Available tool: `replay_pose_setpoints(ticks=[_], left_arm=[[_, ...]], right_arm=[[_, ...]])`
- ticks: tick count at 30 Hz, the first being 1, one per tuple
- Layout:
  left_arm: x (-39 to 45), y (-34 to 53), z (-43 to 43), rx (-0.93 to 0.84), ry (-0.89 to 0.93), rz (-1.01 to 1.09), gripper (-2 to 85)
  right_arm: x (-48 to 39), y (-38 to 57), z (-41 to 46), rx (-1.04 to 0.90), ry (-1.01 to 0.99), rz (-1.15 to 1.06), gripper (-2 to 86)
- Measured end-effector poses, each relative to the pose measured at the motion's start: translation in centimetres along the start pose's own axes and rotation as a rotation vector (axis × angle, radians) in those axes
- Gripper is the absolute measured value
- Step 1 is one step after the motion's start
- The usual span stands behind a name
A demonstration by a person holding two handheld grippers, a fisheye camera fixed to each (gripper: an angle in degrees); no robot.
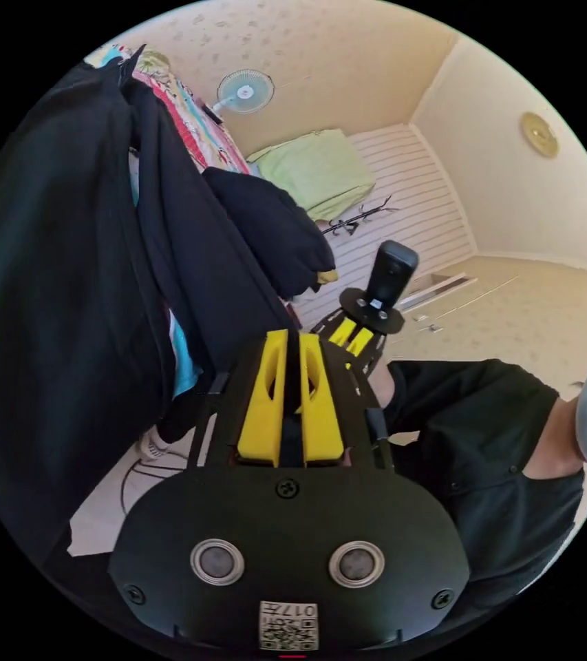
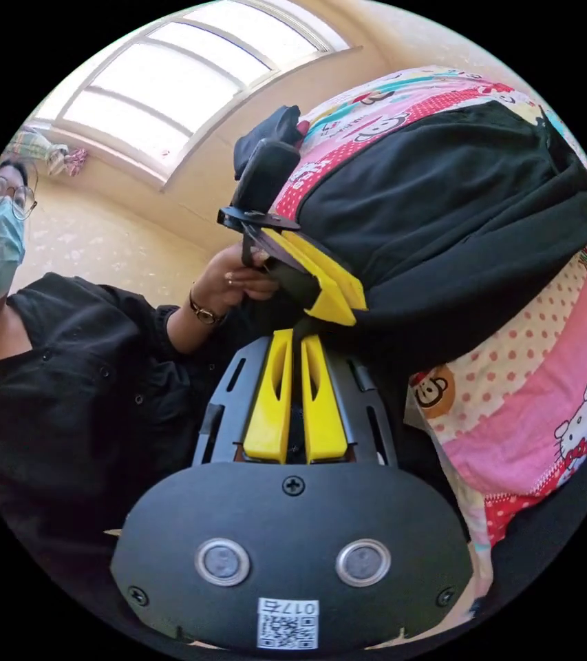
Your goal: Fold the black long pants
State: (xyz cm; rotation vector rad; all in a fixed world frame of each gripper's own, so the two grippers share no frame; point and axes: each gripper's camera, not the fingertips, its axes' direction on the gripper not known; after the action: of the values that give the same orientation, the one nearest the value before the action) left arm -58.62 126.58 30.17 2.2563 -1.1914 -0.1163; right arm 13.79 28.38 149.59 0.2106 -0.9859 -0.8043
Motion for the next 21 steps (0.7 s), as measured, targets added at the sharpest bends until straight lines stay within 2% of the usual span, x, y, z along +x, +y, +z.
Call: replay_pose_setpoints(ticks=[2, 4, 6, 9, 10, 13, 14, 18, 21], left_arm=[[0.9, 0.1, -1.2, 0.027, 0.003, 0.052, 2.7], [1.9, -0.3, -1.6, 0.018, -0.032, 0.093, 2.1], [2.6, -0.6, -2.0, 0.017, -0.039, 0.129, 1.5], [2.8, -0.9, -2.5, 0.012, -0.021, 0.144, 1.2], [2.7, -0.9, -2.9, 0.014, -0.011, 0.140, 1.1], [2.5, -0.8, -4.1, 0.039, 0.021, 0.130, 1.0], [2.5, -0.9, -4.7, 0.044, 0.029, 0.126, 0.9], [3.1, -1.5, -6.1, 0.046, 0.030, 0.124, 0.7], [3.7, -2.0, -7.0, 0.048, 0.021, 0.127, 0.0]], right_arm=[[0.5, -1.5, -1.0, -0.185, -0.084, -0.055, 4.3], [1.3, -3.4, -2.8, -0.305, -0.086, -0.053, 5.5], [2.5, -5.9, -5.9, -0.307, -0.008, -0.031, 6.4], [7.0, -11.3, -12.2, -0.120, 0.216, 0.108, 8.1], [10.2, -13.4, -14.7, -0.005, 0.279, 0.234, 9.7], [20.6, -15.4, -19.3, 0.357, 0.242, 0.717, 11.8], [23.6, -15.8, -19.6, 0.480, 0.203, 0.788, 11.9], [28.7, -18.1, -17.9, 0.585, 0.321, 0.926, 12.1], [31.3, -20.3, -15.3, 0.601, 0.275, 0.925, 10.0]])
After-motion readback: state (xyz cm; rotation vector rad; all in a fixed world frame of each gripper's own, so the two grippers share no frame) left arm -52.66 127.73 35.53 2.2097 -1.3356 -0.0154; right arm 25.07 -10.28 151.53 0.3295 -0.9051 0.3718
